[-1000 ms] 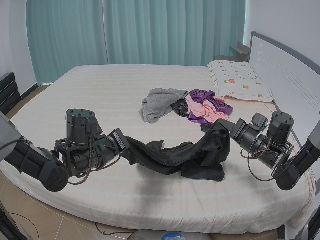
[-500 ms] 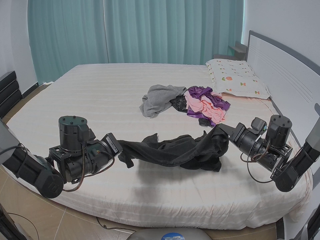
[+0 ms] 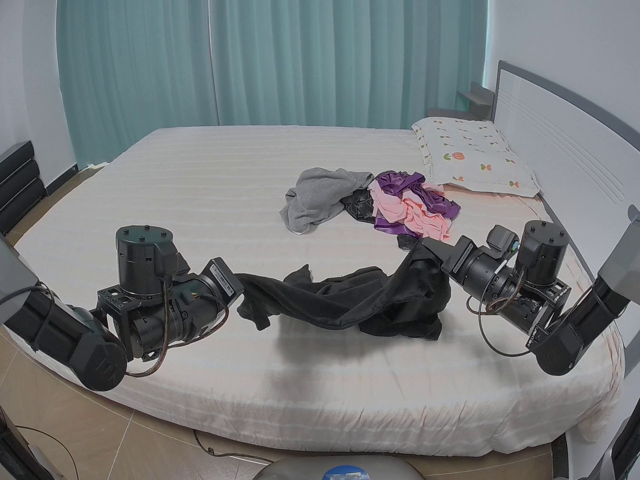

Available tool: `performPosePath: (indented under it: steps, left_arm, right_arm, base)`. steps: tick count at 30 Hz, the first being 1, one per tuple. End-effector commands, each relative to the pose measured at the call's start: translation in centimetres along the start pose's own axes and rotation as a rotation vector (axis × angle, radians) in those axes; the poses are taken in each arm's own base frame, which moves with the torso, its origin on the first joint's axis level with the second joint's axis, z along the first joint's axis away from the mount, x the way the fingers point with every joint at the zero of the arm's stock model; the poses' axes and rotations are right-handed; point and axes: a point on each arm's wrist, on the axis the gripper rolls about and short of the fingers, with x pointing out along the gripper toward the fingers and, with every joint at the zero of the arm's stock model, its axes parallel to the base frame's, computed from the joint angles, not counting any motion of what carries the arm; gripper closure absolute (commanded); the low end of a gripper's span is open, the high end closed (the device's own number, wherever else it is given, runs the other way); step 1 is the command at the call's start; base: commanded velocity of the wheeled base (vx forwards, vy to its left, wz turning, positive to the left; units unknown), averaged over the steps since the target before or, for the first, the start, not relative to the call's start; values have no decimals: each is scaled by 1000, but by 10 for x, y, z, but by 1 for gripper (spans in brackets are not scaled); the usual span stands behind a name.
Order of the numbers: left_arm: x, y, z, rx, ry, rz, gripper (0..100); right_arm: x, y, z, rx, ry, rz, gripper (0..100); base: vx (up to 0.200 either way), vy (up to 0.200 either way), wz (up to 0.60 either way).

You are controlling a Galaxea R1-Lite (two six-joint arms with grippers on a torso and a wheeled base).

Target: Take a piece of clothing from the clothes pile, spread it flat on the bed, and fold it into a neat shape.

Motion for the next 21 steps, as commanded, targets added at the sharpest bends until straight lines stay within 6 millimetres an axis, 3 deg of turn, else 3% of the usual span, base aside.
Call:
performPosePath:
  steps: [1, 6, 21]
  left_arm:
    - [1, 2, 4, -8, -13, 4, 100]
    - [1, 2, 7, -33, -18, -1, 100]
    - [-6, 1, 23, -125, -15, -51, 100]
  right_arm:
    - [-2, -6, -12, 4, 42, -24, 100]
    - [-1, -3, -17, 1, 49, -24, 100]
    - [-12, 7, 8, 0, -40, 1, 100]
  base:
    - [0, 200, 0]
    - [0, 200, 0]
    - [0, 200, 0]
